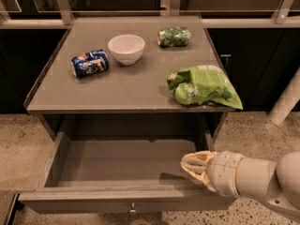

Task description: Open top drawer

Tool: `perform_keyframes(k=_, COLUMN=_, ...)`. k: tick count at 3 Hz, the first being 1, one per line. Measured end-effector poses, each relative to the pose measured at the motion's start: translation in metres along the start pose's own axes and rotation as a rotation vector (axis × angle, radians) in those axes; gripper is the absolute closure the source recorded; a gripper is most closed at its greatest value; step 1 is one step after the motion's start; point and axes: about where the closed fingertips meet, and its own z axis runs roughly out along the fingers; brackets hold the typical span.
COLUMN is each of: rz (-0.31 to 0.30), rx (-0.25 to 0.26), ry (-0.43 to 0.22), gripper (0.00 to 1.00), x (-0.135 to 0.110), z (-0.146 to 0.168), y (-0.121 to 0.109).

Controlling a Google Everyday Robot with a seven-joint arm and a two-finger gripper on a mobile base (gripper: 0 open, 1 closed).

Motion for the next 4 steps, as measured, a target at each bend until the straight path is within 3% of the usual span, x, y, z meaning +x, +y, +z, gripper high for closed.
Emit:
perform_keyframes(k=3, rz=-0.002, rx=0.0, ry=0.002, gripper=0.13, x=0.0008, z=-0.0004, y=-0.0001)
perform_keyframes(k=4, rz=-0.002, rx=0.0, ry=0.002, gripper=0.0, x=0.0007, z=-0.0004, y=-0.0001)
